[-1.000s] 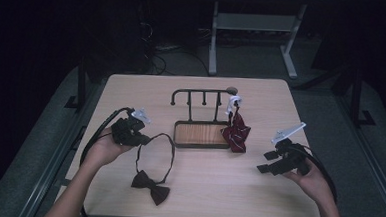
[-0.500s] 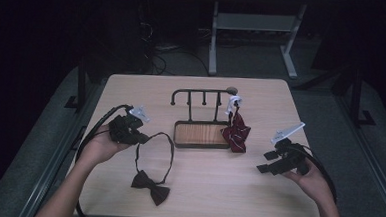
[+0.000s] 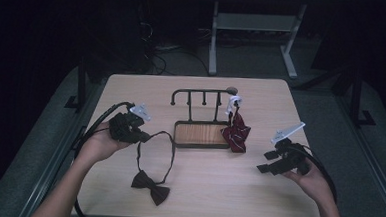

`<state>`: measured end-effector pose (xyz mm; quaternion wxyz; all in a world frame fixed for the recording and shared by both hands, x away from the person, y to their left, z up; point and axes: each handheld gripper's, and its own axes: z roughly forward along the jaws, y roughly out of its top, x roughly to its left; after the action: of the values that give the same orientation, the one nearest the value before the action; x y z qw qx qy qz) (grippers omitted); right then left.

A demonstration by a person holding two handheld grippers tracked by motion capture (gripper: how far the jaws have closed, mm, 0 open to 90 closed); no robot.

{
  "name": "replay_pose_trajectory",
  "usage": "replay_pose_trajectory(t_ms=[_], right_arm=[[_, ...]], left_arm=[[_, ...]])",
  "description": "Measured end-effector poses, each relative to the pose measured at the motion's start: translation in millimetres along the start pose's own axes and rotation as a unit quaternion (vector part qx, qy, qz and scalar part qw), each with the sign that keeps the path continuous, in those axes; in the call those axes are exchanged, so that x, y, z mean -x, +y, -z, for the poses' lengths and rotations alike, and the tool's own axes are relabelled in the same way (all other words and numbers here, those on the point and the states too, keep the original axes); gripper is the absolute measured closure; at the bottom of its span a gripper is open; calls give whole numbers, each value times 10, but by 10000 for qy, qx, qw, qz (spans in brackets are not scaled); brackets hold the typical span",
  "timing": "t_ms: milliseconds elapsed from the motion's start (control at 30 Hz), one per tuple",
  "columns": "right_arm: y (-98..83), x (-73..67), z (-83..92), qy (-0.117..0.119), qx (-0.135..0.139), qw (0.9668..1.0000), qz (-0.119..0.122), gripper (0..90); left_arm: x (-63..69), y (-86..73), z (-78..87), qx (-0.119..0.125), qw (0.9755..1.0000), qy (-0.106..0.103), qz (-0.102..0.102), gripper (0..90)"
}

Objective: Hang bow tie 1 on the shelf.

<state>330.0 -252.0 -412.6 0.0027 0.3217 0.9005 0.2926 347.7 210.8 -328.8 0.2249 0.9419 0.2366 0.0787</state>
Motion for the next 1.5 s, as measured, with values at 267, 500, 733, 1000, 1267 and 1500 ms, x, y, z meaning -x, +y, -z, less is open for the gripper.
replay_pose_trajectory(t_ms=[267,500,733,1000,1267,1500], right_arm=[[-1,1,6,0,-25,10000,48,366],[-8,3,19,-8,-12,10000,27,366],[-15,-6,19,-16,-14,10000,43,365],[-21,-31,42,-8,16,9999,115,366],[-48,-19,76,-22,83,9999,100,365],[-43,-28,71,-2,57,9999,102,364]], left_arm=[[51,69,96,-35,9998,-17,-181,899],[65,148,202,3,9996,-48,-265,899],[62,172,279,11,9994,-129,-316,899],[72,234,391,49,9993,-133,-352,899],[61,313,428,5,9992,-125,-372,899],[39,391,457,-13,9991,-96,-415,899]])
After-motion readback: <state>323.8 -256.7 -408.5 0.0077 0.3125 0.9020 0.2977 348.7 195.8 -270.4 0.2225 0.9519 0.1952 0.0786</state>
